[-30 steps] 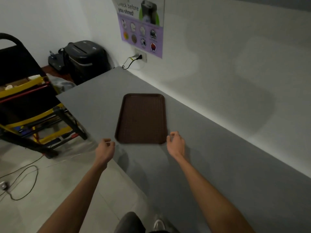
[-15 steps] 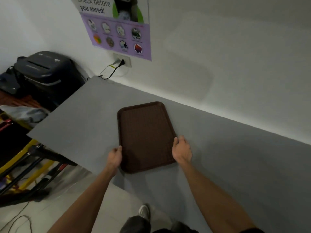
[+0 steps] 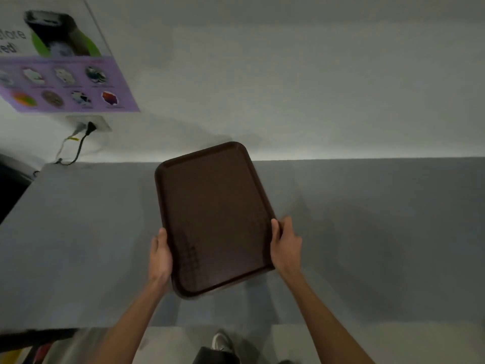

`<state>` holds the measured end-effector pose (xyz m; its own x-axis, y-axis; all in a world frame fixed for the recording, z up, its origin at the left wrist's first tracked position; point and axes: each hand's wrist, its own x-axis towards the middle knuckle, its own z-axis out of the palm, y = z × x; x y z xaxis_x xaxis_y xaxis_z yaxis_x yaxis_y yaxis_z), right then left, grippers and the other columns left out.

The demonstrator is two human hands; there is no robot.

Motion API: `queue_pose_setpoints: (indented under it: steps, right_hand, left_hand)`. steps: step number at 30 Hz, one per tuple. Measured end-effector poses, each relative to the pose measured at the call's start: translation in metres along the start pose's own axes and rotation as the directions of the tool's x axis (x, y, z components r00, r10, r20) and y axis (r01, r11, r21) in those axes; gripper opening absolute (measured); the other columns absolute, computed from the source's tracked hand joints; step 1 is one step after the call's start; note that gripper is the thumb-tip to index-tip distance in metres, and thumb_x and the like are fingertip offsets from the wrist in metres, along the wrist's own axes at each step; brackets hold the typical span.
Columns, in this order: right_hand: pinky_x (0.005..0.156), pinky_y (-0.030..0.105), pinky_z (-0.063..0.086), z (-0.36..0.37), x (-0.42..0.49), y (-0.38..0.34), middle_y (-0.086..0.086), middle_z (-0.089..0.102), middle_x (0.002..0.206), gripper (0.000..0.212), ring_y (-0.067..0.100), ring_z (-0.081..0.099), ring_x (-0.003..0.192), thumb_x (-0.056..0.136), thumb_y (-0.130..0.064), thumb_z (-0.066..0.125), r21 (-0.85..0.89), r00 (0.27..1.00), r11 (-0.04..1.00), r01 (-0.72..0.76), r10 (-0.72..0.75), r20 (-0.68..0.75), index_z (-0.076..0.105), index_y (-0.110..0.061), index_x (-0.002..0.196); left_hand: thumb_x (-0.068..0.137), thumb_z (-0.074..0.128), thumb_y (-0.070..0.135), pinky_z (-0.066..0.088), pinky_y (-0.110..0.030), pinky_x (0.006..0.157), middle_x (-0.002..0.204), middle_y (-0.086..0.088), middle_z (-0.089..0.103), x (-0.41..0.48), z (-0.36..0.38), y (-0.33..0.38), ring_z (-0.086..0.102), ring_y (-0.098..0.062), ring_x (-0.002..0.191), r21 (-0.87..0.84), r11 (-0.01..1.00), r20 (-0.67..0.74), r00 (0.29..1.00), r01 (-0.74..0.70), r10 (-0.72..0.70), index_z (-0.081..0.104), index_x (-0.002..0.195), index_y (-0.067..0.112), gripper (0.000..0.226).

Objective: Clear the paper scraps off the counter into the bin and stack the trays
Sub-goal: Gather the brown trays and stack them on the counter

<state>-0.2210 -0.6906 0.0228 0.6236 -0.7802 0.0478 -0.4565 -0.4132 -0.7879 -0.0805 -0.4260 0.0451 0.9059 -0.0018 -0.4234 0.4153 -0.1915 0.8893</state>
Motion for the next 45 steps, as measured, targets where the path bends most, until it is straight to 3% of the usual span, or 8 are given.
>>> queue_pose_setpoints:
  steps: [4, 9, 21, 28, 32, 37, 42, 45]
  right_hand:
    - [0.062, 0.036, 0.027, -0.084, -0.015, 0.028, -0.006, 0.051, 0.07, 0.027, 0.046, 0.061, 0.073, 0.11, -0.038, 0.049, 0.012, 0.989, 1.0, 0.006, -0.004, -0.15, 0.046, -0.016, 0.095]
    - [0.057, 0.039, 0.034, -0.194, -0.036, 0.078, 0.0, 0.062, 0.07, 0.028, 0.041, 0.064, 0.071, 0.109, -0.04, 0.051, 0.029, 0.955, 1.0, -0.009, 0.017, -0.295, 0.042, -0.023, 0.09]
    - [0.061, 0.033, 0.032, -0.424, -0.068, 0.229, -0.004, 0.065, 0.074, 0.026, 0.028, 0.064, 0.068, 0.109, -0.036, 0.053, 0.055, 0.87, 0.988, -0.145, 0.154, -0.468, 0.043, -0.024, 0.089]
    - [0.053, 0.025, 0.032, -0.525, -0.066, 0.298, -0.005, 0.059, 0.068, 0.027, 0.007, 0.054, 0.055, 0.109, -0.034, 0.055, 0.054, 0.778, 0.971, -0.231, 0.218, -0.589, 0.045, -0.021, 0.088]
    - [0.052, 0.024, 0.029, -0.576, -0.046, 0.343, -0.008, 0.058, 0.069, 0.027, 0.004, 0.054, 0.056, 0.109, -0.035, 0.053, 0.066, 0.746, 0.958, -0.28, 0.261, -0.612, 0.044, -0.02, 0.089]
    - [0.059, 0.038, 0.045, -0.641, -0.007, 0.4, -0.005, 0.061, 0.072, 0.028, 0.015, 0.061, 0.063, 0.11, -0.04, 0.05, 0.077, 0.695, 0.934, -0.348, 0.312, -0.648, 0.046, -0.021, 0.09]
    - [0.059, 0.03, 0.036, -0.71, 0.039, 0.449, -0.005, 0.065, 0.073, 0.02, 0.004, 0.058, 0.061, 0.109, -0.035, 0.052, 0.08, 0.659, 0.91, -0.407, 0.353, -0.664, 0.05, -0.021, 0.095]
    - [0.062, 0.03, 0.041, -0.747, 0.065, 0.483, -0.001, 0.068, 0.075, 0.007, 0.008, 0.061, 0.062, 0.106, -0.028, 0.057, 0.074, 0.663, 0.889, -0.451, 0.39, -0.639, 0.057, -0.023, 0.102]
  left_hand:
    - [0.099, 0.036, 0.073, 0.043, -0.049, 0.114, 0.135, 0.006, 0.066, -0.045, 0.053, 0.017, 0.061, -0.017, 0.125, 0.035, 0.994, 0.106, 0.989, -0.104, 0.1, 0.063, 0.137, 0.021, 0.07]
    - [0.107, 0.037, 0.057, 0.05, -0.042, 0.106, 0.118, -0.004, 0.073, -0.126, 0.139, 0.019, 0.068, -0.022, 0.11, 0.065, 0.98, 0.209, 0.963, -0.187, 0.17, 0.07, 0.129, 0.009, 0.062]
    - [0.098, 0.04, 0.071, 0.053, -0.046, 0.103, 0.113, 0.007, 0.076, -0.291, 0.342, -0.021, 0.07, -0.015, 0.108, 0.12, 0.932, 0.395, 0.878, -0.341, 0.27, 0.073, 0.123, 0.02, 0.065]
    - [0.107, 0.045, 0.05, 0.052, -0.039, 0.103, 0.114, 0.004, 0.073, -0.364, 0.473, -0.016, 0.069, -0.017, 0.11, 0.105, 0.915, 0.56, 0.783, -0.391, 0.27, 0.071, 0.125, 0.015, 0.047]
    - [0.106, 0.046, 0.049, 0.053, -0.045, 0.103, 0.109, 0.009, 0.074, -0.385, 0.555, -0.021, 0.07, -0.015, 0.106, 0.118, 0.889, 0.624, 0.729, -0.443, 0.281, 0.072, 0.105, 0.029, 0.032]
    - [0.107, 0.05, 0.039, 0.049, -0.044, 0.105, 0.122, 0.002, 0.066, -0.415, 0.668, -0.026, 0.065, -0.02, 0.113, 0.093, 0.859, 0.664, 0.674, -0.503, 0.323, 0.048, 0.138, 0.026, 0.034]
    - [0.101, 0.05, 0.034, 0.052, -0.05, 0.103, 0.123, -0.002, 0.068, -0.44, 0.774, -0.038, 0.068, -0.026, 0.111, 0.124, 0.852, 0.691, 0.661, -0.509, 0.294, 0.042, 0.126, 0.051, 0.031]
    - [0.099, 0.049, 0.026, 0.05, -0.05, 0.105, 0.126, -0.004, 0.068, -0.459, 0.826, -0.043, 0.066, -0.026, 0.115, 0.156, 0.83, 0.707, 0.648, -0.535, 0.284, 0.041, 0.135, 0.046, 0.042]
